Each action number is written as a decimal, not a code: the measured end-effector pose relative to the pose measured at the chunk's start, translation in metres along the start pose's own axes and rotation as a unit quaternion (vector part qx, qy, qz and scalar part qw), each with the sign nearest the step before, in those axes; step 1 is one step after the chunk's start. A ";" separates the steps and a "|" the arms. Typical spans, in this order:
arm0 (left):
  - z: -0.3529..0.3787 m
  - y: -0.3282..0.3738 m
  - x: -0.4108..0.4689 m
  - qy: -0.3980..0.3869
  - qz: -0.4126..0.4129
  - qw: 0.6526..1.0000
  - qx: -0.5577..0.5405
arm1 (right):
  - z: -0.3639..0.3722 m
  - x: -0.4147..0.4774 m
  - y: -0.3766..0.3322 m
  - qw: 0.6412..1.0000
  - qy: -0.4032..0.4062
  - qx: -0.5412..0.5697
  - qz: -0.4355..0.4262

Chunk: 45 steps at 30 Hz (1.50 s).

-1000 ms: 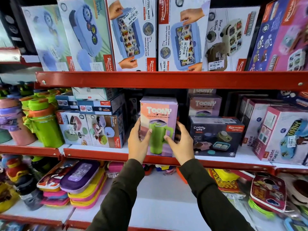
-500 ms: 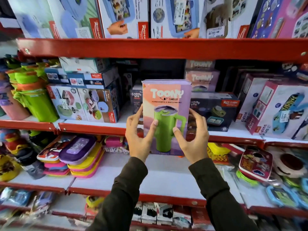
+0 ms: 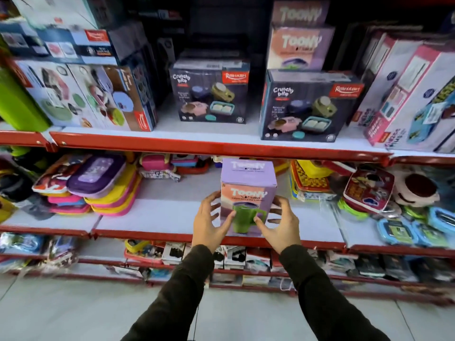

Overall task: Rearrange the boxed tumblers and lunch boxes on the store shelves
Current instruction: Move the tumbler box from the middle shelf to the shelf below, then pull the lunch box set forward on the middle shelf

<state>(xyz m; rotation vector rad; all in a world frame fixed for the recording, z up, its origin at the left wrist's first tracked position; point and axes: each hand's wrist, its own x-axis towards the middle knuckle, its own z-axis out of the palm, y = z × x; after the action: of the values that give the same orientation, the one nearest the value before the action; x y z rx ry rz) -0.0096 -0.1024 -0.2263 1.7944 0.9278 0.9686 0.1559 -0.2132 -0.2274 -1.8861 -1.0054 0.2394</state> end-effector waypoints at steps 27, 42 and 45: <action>0.013 0.025 0.042 0.125 0.037 0.989 0.068 | -0.017 0.044 -0.015 0.989 0.125 0.056 -0.052; 0.063 0.181 0.149 -0.050 0.096 0.993 0.051 | -0.136 0.162 -0.070 0.975 0.197 0.104 0.024; 0.070 0.180 0.151 -0.083 0.056 0.995 0.025 | -0.143 0.166 -0.061 0.984 0.122 0.116 0.063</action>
<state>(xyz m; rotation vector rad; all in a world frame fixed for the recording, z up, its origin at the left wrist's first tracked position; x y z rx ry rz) 0.1515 -0.0549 -0.0478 1.9543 0.7604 0.8567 0.3074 -0.1730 -0.0620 -1.7192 -0.6640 0.1853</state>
